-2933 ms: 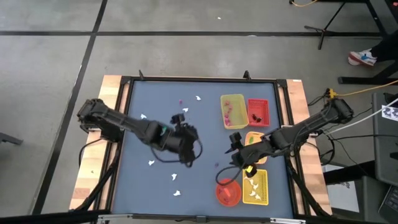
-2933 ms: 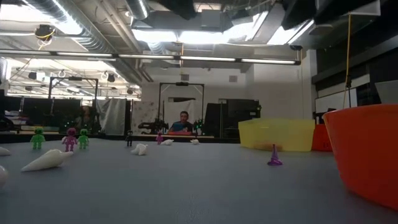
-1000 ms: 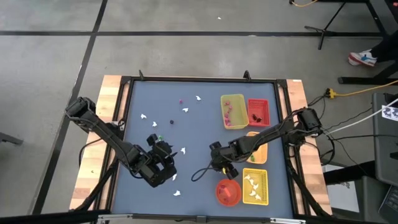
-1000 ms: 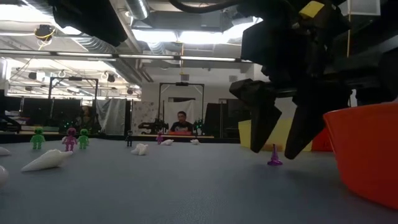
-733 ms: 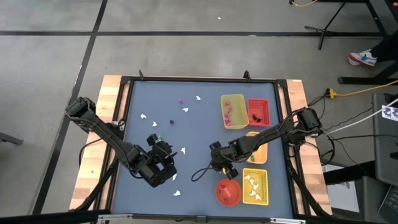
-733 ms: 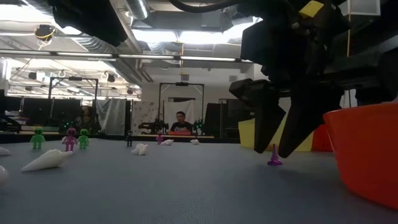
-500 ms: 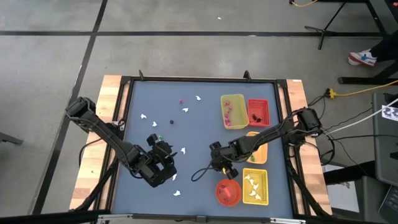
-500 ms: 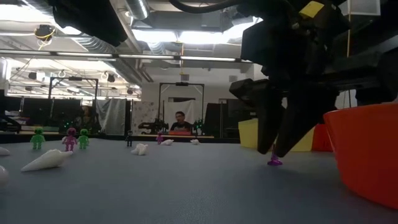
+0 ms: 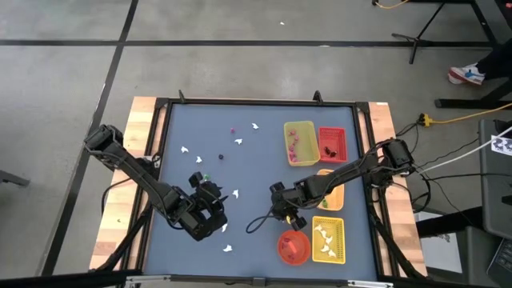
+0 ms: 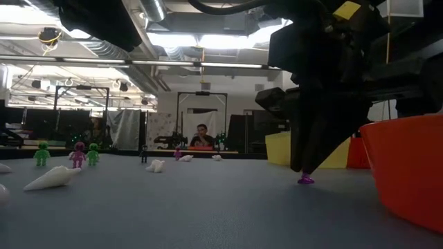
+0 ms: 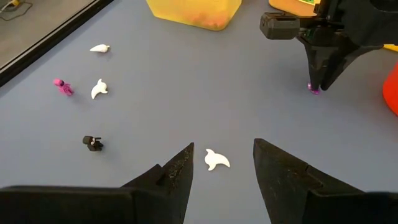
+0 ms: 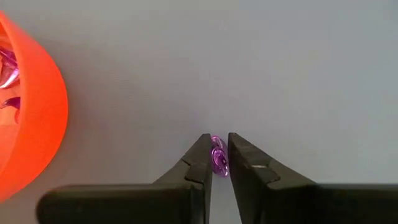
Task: Sort Halloween decoration
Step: Put the violet witch hat toy into the orange bin
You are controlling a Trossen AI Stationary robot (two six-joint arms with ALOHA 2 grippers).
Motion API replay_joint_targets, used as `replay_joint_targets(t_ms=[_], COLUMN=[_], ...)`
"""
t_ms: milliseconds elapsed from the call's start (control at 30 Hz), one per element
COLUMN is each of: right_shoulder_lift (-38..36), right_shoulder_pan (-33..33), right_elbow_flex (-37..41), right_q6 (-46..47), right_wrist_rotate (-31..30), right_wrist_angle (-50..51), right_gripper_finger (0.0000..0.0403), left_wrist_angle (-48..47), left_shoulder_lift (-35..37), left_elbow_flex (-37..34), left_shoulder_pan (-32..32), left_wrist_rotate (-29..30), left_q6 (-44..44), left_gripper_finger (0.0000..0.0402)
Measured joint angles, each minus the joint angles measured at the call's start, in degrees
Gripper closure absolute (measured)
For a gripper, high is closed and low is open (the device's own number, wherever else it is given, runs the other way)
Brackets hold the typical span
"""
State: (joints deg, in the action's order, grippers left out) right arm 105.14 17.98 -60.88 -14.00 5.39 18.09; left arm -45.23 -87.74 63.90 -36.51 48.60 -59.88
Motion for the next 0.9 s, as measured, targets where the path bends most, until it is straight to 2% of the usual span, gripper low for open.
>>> replay_joint_targets(t_ms=[333, 733, 900], right_shoulder_lift=[0.0, 0.0, 0.0], right_shoulder_pan=[0.0, 0.0, 0.0], right_elbow_flex=[0.0, -0.2, -3.9], right_q6=[0.0, 0.0, 0.1], right_wrist_rotate=[0.0, 0.0, 0.0], right_wrist_angle=[0.0, 0.2, 6.2], right_gripper_finger=[0.0399, 0.04, 0.0399], left_wrist_angle=[0.0, 0.0, 0.0], left_shoulder_lift=[0.0, 0.0, 0.0], left_elbow_flex=[0.0, 0.0, 0.0], left_shoulder_pan=[0.0, 0.0, 0.0], left_wrist_rotate=[0.0, 0.0, 0.0], left_q6=[0.0, 0.0, 0.0], left_gripper_finger=[0.0251, 0.0251, 0.0251])
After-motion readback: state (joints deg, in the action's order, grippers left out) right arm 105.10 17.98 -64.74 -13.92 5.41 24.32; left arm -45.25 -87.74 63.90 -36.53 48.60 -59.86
